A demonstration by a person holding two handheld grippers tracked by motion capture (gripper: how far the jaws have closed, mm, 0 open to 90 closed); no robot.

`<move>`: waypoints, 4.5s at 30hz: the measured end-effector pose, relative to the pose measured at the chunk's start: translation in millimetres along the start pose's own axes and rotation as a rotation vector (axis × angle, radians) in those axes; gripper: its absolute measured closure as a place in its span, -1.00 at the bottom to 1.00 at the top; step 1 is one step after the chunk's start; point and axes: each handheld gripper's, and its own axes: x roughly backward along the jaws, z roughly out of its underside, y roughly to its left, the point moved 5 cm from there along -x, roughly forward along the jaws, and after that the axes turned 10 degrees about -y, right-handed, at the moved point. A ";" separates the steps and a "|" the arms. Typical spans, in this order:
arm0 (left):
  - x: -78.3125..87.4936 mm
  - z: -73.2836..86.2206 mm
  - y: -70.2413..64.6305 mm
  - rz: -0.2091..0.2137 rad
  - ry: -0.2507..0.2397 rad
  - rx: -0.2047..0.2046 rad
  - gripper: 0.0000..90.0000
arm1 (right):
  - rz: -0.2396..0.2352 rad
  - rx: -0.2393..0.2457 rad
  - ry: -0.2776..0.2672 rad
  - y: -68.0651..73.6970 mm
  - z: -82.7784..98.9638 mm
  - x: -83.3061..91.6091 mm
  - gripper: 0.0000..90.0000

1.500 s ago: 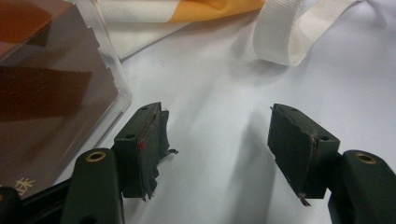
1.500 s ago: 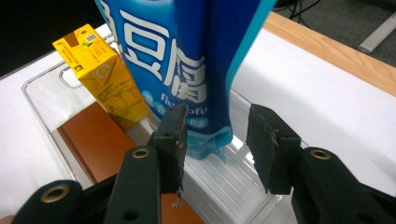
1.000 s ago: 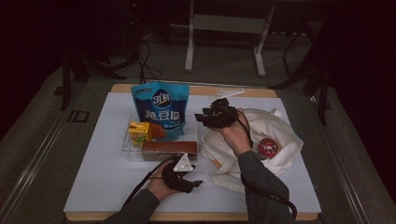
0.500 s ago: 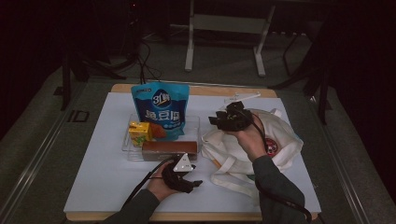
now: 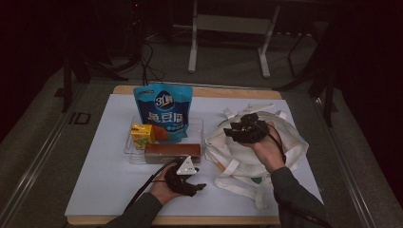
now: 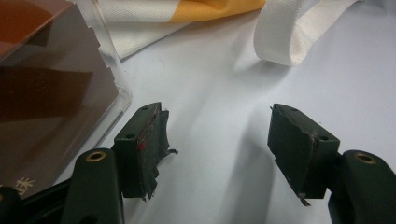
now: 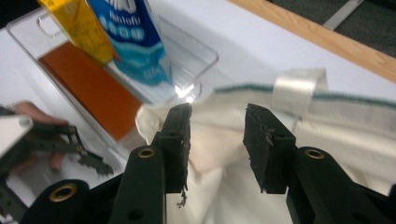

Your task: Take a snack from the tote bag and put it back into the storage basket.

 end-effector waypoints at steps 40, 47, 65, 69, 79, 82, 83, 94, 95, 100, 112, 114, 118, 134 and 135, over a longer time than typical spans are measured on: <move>-0.7 0.2 -1.0 -0.007 0.010 -0.020 -0.19 | 0.177 -0.019 0.210 -61.0 115.5 63.3 1.00; -0.6 0.3 -1.2 -0.007 0.012 -0.021 -0.19 | 0.201 0.001 0.248 -67.1 129.7 74.6 1.00; -0.8 0.3 -1.2 -0.008 0.013 -0.021 -0.19 | 0.209 -0.016 0.259 -71.5 134.1 65.3 0.92; -0.8 0.3 -1.3 -0.007 0.013 -0.022 -0.19 | 0.183 -0.023 0.262 -67.9 132.9 64.8 0.75; -1.0 0.4 -1.2 -0.009 0.014 -0.021 -0.19 | 0.189 -0.055 0.203 -72.2 115.4 78.6 0.58; -1.1 0.3 -1.4 -0.009 0.013 -0.019 -0.19 | 0.218 -0.076 0.184 -77.4 108.7 76.6 0.32; -1.0 0.4 -1.6 -0.008 0.014 -0.019 -0.19 | 0.225 -0.083 0.178 -79.0 107.2 75.4 0.24; -1.0 0.4 -1.3 -0.010 0.018 -0.022 -0.19 | 0.273 -0.088 0.196 -89.1 99.2 60.5 -0.21; -1.0 0.4 -1.3 -0.010 0.018 -0.022 -0.19 | 0.273 -0.088 0.196 -89.1 99.2 60.5 -0.21; -1.0 0.4 -1.4 -0.009 0.018 -0.021 -0.19 | 0.276 -0.102 0.220 -94.8 100.5 52.7 -0.34; -1.1 0.4 -1.5 -0.009 0.019 -0.022 -0.19 | 0.249 -0.130 0.243 -98.3 106.1 41.7 -0.47; -1.2 0.4 -1.6 -0.009 0.018 -0.021 -0.19 | 0.249 -0.137 0.246 -100.0 108.5 39.5 -0.47; -1.1 0.4 -1.4 -0.009 0.019 -0.023 -0.19 | 0.238 -0.154 0.266 -102.3 114.8 34.2 -0.46; -1.2 0.5 -1.4 -0.009 0.020 -0.022 -0.19 | 0.254 -0.133 0.293 -101.2 124.1 25.3 -0.44; -1.2 0.5 -1.4 -0.009 0.020 -0.022 -0.19 | 0.252 -0.134 0.292 -101.0 124.2 25.4 -0.44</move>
